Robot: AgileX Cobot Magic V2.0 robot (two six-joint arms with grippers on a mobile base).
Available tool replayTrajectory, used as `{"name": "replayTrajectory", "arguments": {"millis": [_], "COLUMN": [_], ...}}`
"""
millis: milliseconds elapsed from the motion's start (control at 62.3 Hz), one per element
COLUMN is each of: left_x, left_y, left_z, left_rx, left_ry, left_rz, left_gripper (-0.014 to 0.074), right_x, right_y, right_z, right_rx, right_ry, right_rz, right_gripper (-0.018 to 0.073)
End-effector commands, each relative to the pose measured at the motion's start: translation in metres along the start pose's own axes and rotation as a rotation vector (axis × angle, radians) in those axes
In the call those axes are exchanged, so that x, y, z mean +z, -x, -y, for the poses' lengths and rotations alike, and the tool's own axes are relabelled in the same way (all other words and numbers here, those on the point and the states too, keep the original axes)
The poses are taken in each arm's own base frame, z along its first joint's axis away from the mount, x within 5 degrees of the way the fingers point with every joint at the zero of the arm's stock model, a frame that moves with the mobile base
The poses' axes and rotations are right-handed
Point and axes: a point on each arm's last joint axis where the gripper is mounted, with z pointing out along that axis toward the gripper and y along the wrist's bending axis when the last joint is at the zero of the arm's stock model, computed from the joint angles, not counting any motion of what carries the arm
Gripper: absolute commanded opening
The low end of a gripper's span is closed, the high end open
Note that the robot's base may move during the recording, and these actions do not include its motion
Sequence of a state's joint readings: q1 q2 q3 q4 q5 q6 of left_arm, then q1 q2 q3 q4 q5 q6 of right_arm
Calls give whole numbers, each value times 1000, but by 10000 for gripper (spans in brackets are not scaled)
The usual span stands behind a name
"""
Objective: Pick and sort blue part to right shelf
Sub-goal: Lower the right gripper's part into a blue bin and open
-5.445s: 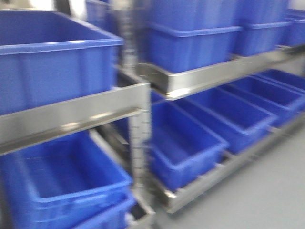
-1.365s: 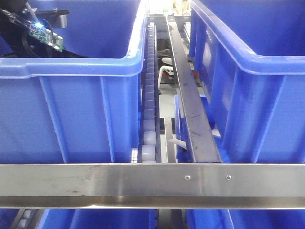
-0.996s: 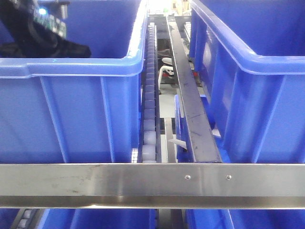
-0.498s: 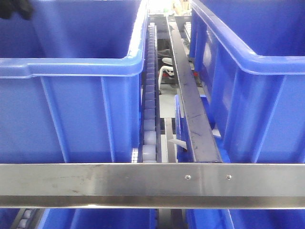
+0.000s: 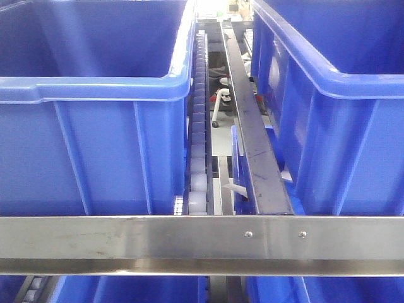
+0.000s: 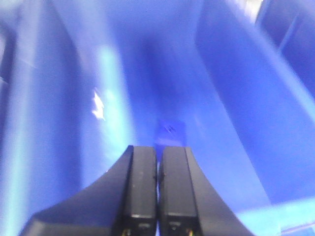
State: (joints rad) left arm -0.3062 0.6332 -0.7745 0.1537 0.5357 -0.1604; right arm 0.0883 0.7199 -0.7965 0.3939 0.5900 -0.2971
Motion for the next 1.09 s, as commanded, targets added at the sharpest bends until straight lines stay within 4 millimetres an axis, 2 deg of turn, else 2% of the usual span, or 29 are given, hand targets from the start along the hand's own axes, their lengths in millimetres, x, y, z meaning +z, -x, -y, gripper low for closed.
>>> {"name": "replayTrajectory", "arguments": {"millis": [0, 145, 225, 321, 337, 466, 578, 723, 883, 996, 1044, 1076], "left_x": [-22, -42, -48, -55, -58, -64, -67, -67, -67, -67, -67, -67], "left_y": [8, -7, -14, -19, -21, -23, -23, -23, -23, -23, -23, -23], "left_z": [-1, -4, -5, -6, -7, -6, -5, -4, -4, -4, -4, -4], "left_rx": [17, 18, 16, 5, 3, -19, -43, -57, -57, -57, -57, -57], "left_ry": [-4, 1, 6, 10, 13, -2, -20, -31, -32, -32, -32, -32], "left_rz": [155, 199, 190, 166, 157, 173, 182, 180, 182, 186, 186, 186], "left_gripper": [125, 125, 125, 125, 125, 125, 125, 125, 123, 123, 123, 123], "right_x": [15, 56, 76, 98, 109, 145, 181, 214, 237, 242, 242, 242], "right_y": [32, 58, 69, 71, 71, 60, 42, 22, 6, 1, 1, 1], "right_z": [2, 17, 35, 61, 76, 104, 118, 130, 139, 141, 142, 142], "right_rx": [26, 6, 19, 49, 62, 57, 66, 86, 99, 103, 102, 102], "right_ry": [1, -37, -83, -145, -178, -228, -227, -222, -221, -221, -222, -222], "right_rz": [34, -60, -112, -184, -211, -301, -382, -453, -504, -514, -514, -513], "right_gripper": [194, 193, 193, 193, 193, 193, 193, 193, 196, 199, 218, 262]}}
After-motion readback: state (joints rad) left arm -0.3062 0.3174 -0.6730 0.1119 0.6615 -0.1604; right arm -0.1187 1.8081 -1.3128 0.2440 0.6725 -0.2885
